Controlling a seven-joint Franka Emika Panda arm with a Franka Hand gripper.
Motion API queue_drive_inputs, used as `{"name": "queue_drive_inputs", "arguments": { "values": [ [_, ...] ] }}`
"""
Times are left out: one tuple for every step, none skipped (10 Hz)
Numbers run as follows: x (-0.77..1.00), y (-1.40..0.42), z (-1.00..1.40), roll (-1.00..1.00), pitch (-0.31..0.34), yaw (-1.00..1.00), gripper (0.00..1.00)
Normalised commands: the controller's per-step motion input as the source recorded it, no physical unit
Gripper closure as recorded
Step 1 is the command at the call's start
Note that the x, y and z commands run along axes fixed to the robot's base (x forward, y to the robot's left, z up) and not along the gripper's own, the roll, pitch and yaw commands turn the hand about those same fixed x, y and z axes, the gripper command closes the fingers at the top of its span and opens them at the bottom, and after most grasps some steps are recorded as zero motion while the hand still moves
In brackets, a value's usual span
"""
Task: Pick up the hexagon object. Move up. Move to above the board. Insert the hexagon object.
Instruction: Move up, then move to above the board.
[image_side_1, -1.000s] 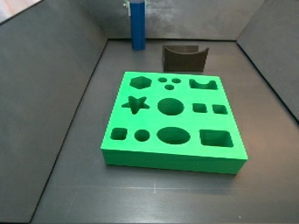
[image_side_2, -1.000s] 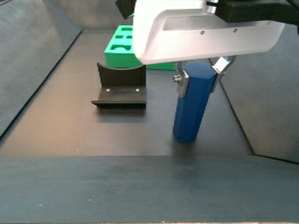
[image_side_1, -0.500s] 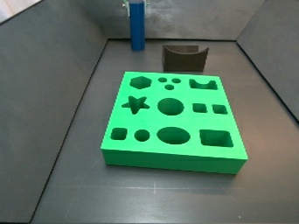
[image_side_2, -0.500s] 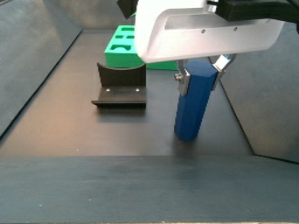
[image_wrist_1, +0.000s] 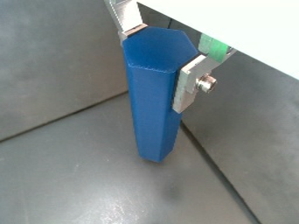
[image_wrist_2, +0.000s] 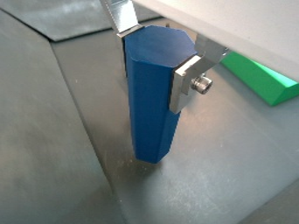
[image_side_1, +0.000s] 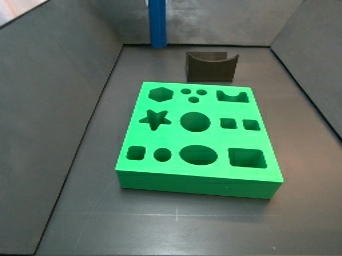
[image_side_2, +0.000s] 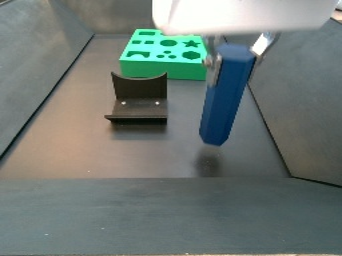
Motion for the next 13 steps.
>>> {"name": "queue_drive_inputs", "arguments": {
  "values": [
    [-0.01,0.02,0.21,0.05,0.088,0.00,1.00],
    [-0.43,-0.16,1.00,-0.18,-0.062,0.14,1.00],
    [-0.44,-0.16,1.00,-0.17,-0.067,0.14,1.00],
    [-0.41,-0.14,1.00,-0.13,-0.100,0.11,1.00],
    [-0.38,-0.12,1.00,-0.10,-0.084,0.07,1.00],
    [-0.32,-0.10,1.00,-0.07,-0.054,0.05,1.00],
    [-0.23,-0.07,0.94,-0.03,0.010,0.04,1.00],
    [-0.15,-0.04,0.75,0.00,0.042,0.03,1.00],
    [-0.10,-0.02,0.57,0.02,0.063,0.03,1.00],
    [-0.04,0.00,0.35,0.04,0.087,0.02,1.00],
    [-0.01,0.00,0.19,0.02,0.098,0.01,1.00],
    [0.20,-1.00,0.17,0.27,0.401,-1.00,1.00],
    [0.20,-1.00,0.16,0.28,0.400,-1.00,1.00]
  ]
}}
